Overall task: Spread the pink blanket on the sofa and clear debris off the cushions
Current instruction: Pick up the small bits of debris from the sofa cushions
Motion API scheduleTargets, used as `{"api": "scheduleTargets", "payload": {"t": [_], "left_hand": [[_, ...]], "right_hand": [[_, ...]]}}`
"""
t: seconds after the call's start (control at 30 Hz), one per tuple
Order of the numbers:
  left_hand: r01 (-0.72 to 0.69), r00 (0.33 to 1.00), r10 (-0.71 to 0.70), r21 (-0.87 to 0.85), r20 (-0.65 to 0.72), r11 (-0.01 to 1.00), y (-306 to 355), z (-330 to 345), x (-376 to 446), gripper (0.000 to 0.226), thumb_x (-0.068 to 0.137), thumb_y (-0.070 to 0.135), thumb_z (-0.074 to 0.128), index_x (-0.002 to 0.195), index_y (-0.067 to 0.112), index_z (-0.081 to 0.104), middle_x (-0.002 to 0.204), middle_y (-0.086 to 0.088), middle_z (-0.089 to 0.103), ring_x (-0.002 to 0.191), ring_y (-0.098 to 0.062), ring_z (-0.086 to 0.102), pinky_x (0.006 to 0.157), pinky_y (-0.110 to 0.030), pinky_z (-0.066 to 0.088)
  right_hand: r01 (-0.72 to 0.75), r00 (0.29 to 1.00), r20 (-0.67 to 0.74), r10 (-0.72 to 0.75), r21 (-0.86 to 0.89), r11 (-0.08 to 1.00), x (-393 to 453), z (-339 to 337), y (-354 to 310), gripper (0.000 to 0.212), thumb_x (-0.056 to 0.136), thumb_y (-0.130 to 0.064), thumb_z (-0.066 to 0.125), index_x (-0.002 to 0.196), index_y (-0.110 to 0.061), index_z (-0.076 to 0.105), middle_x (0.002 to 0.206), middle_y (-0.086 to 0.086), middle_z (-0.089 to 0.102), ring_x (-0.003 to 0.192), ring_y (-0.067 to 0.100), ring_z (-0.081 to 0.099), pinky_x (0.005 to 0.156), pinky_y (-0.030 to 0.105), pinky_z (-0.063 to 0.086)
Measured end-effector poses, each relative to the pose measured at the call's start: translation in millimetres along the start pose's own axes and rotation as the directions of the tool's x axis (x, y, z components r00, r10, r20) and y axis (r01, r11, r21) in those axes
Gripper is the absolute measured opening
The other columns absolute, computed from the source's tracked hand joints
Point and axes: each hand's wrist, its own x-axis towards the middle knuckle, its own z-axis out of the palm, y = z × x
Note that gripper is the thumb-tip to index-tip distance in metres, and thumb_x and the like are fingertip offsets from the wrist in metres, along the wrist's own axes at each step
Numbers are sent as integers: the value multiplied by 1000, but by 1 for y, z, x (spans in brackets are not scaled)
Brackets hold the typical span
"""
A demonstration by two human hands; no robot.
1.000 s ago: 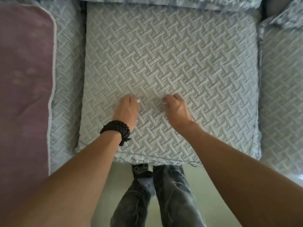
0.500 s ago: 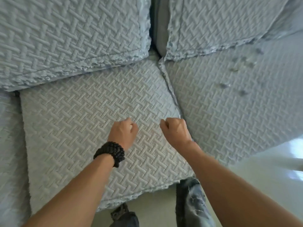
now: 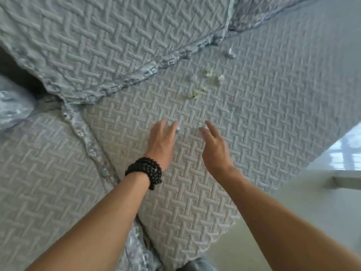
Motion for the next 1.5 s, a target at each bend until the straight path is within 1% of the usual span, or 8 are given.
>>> {"api": "scheduleTargets", "payload": {"t": [0.13,0.27,0.4,0.6,0.7,1.03,1.33,1.5], "left_hand": [[-31,999,29,199,12,980,11,29,44,75,69,-12,58,133,20,35,136,-11,37,117,-31,39,90,-43,44],[-76,995,84,159,-45,984,12,38,64,7,89,8,52,91,15,52,81,-2,58,73,-21,50,62,-32,38],[-34,981,33,-2,-194,999,26,23,123,19,96,27,40,97,13,53,85,-3,60,80,-22,57,72,-38,49],[-74,977,90,90,-195,993,41,13,209,45,92,26,54,134,20,37,138,-13,37,121,-29,38,96,-48,44],[-87,995,97,263,-27,961,42,31,225,65,90,62,32,141,23,29,153,-9,24,140,-30,24,103,-59,32],[-212,931,241,132,-275,968,39,41,228,27,96,22,48,72,13,56,64,4,45,61,-13,39,54,-29,40],[-101,931,122,77,-344,992,41,33,273,22,92,13,52,71,6,54,74,-5,48,70,-19,39,65,-32,38],[-80,957,117,144,-264,986,43,29,280,25,96,23,45,76,11,54,71,-1,50,62,-18,45,56,-29,36]], "right_hand": [[124,992,21,-123,-133,983,52,13,37,47,86,11,58,130,-4,53,145,22,44,136,39,38,111,49,38],[270,962,27,-271,-215,938,55,36,61,13,98,-24,58,104,-13,60,98,6,63,86,28,56,68,43,49],[174,984,-27,-178,-112,978,108,19,58,30,102,-33,46,76,-20,43,67,-6,53,53,17,49,42,25,28],[203,931,-285,-230,-120,972,232,-27,70,26,87,12,56,109,0,63,99,16,60,87,29,55,71,39,53],[247,944,-171,-281,-198,949,261,-25,79,23,97,-18,52,119,-14,58,125,12,53,116,30,48,93,46,42],[219,945,-235,-228,-66,974,273,-38,103,31,102,-28,50,84,-4,59,78,7,57,65,18,45,52,31,38],[54,962,-239,-132,-308,950,335,-43,117,22,98,-15,50,120,-14,51,124,12,49,112,29,46,92,46,43],[132,982,-71,-176,-407,904,304,-30,116,6,96,-10,52,101,-11,55,88,4,46,77,20,45,61,31,38]]}}
